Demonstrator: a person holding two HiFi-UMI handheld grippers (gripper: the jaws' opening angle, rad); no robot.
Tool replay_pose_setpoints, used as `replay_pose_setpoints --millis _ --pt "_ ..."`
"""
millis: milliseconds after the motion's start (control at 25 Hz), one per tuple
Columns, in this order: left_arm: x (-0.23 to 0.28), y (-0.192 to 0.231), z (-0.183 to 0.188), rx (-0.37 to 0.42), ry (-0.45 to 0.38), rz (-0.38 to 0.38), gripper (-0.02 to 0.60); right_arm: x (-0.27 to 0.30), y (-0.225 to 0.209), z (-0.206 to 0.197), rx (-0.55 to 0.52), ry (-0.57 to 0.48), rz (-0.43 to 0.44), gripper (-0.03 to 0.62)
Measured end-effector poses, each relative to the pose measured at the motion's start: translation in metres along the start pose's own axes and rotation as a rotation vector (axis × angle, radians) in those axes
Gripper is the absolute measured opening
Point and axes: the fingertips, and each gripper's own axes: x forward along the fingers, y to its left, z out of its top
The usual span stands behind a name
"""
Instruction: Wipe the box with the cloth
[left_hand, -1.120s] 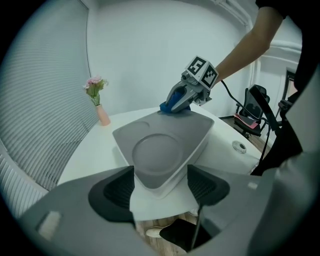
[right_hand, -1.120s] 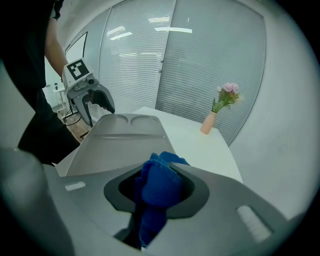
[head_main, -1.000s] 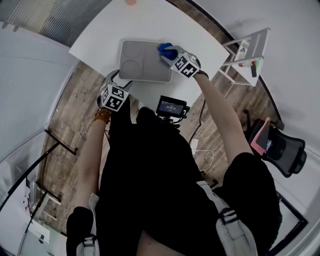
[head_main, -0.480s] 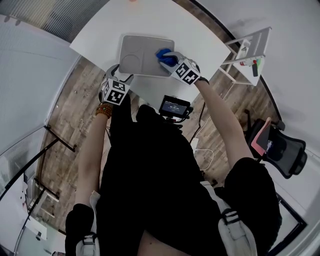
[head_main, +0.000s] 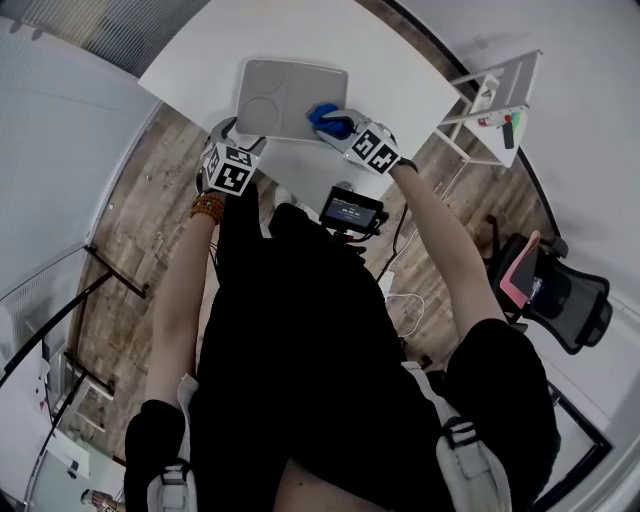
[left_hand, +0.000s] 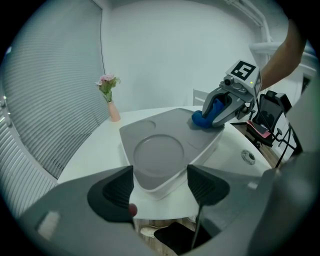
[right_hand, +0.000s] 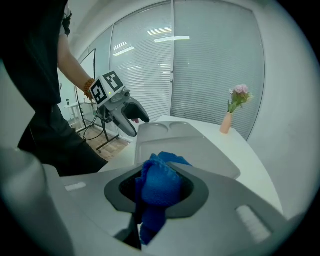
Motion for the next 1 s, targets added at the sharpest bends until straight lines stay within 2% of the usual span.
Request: replay_pose_setpoints --millis 480,640,720,800,880,920,1000 --pt "0.001 0.000 0.001 -0.033 0.027 0.010 0.434 -0.007 0.020 -0.001 0.100 -0.039 0.097 0.106" --pt "0.001 -0.001 -0.002 -0.054 0.035 0.008 0.434 -0.008 0.025 -0.004 0.157 -0.040 0.159 0.105" --pt "0.000 -0.001 -0.002 -0.068 0.028 0.009 0.434 -0.011 0.028 -0.004 0.214 -0.045 0.220 0.106" --pt "0.001 -0.001 -0.004 -0.059 0.039 0.008 0.433 -0.020 0.029 0.000 0.298 -0.074 0.322 0.107" --pt "0.003 -0.005 -0.014 -0.001 0.091 -0.007 0.434 -0.038 0.028 0.011 0.365 -0.137 0.416 0.112" --pt "0.005 -0.007 -0.021 0.025 0.123 -0.026 0.434 -0.047 0.023 0.019 0.384 -0.179 0.430 0.114" --pt "0.006 -0.008 -0.033 0.032 0.162 -0.067 0.431 -0.061 -0.004 0.036 0.408 -0.267 0.361 0.118"
